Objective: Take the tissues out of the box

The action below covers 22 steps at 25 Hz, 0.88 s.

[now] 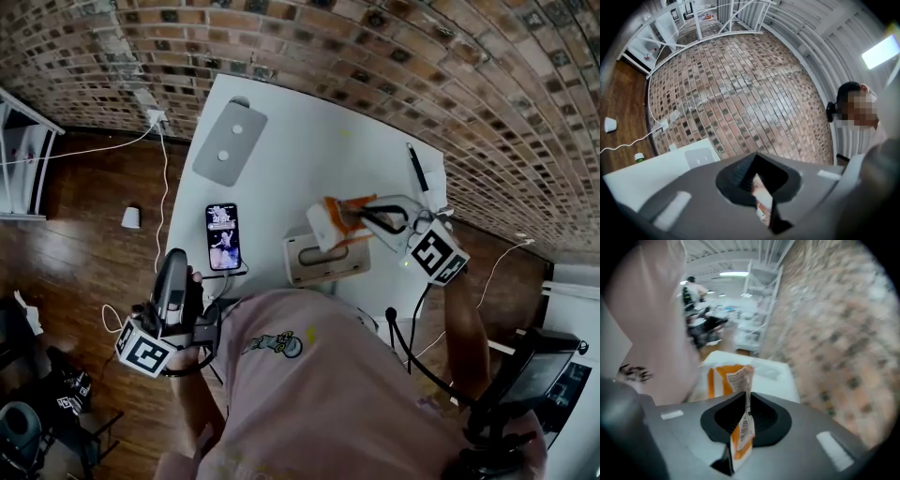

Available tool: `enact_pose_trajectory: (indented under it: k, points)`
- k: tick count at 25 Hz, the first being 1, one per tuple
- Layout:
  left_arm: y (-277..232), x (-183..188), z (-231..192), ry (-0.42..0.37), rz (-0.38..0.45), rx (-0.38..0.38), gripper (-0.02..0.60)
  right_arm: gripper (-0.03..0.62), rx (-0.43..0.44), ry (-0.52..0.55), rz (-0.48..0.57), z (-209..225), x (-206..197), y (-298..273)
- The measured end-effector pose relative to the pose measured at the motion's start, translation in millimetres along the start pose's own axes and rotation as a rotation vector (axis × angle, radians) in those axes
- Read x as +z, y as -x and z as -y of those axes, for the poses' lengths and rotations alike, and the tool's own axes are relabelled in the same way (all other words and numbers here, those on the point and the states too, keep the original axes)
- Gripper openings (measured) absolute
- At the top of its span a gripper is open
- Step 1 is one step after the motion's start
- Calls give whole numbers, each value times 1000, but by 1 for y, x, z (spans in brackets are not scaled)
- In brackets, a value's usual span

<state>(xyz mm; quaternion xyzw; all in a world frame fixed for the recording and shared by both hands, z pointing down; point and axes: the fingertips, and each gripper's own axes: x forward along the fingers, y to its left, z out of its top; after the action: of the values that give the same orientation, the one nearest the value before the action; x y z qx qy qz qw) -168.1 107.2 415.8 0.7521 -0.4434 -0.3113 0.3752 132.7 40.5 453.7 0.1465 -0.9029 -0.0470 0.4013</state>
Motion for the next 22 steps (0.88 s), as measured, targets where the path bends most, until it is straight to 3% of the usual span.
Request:
enact_pose_trajectory:
  k: [1, 2, 3, 4, 6, 9, 12, 14, 16, 19, 22]
  points:
    - [0, 0, -1, -1, 2, 0, 3, 37, -186, -78, 129, 47, 23, 19]
    - [-1, 0, 0, -3, 2, 0, 3, 119, -325, -134, 218, 85, 39, 39]
    - [-1, 0, 0, -6, 3, -1, 3, 253, -397, -142, 247, 108, 45, 53]
    - [-1, -1, 1, -8, 3, -2, 3, 276, -409, -116, 225, 114, 43, 58]
    - [0, -2, 1, -6, 5, -2, 3, 295, -300, -60, 87, 83, 22, 40]
    - [-1, -3, 2, -1, 6, 1, 3, 295, -66, -54, -139, -4, -40, -8]
    - [-6, -8, 3, 2, -16, -2, 3, 301, 11, -127, -237, -70, -84, -34]
    - [-10, -13, 4, -6, -42, -6, 3, 313, 0, -255, -193, -96, -96, -41]
    - [-13, -20, 6, -9, -74, -14, 3, 313, -71, -387, -125, -107, -99, -40]
    - [-22, -31, 11, -14, -143, -42, 3, 269, -211, -479, -111, -112, -108, -35]
    - [-29, -40, 20, -32, -178, -62, 3, 267, -250, -559, -95, -109, -113, -34]
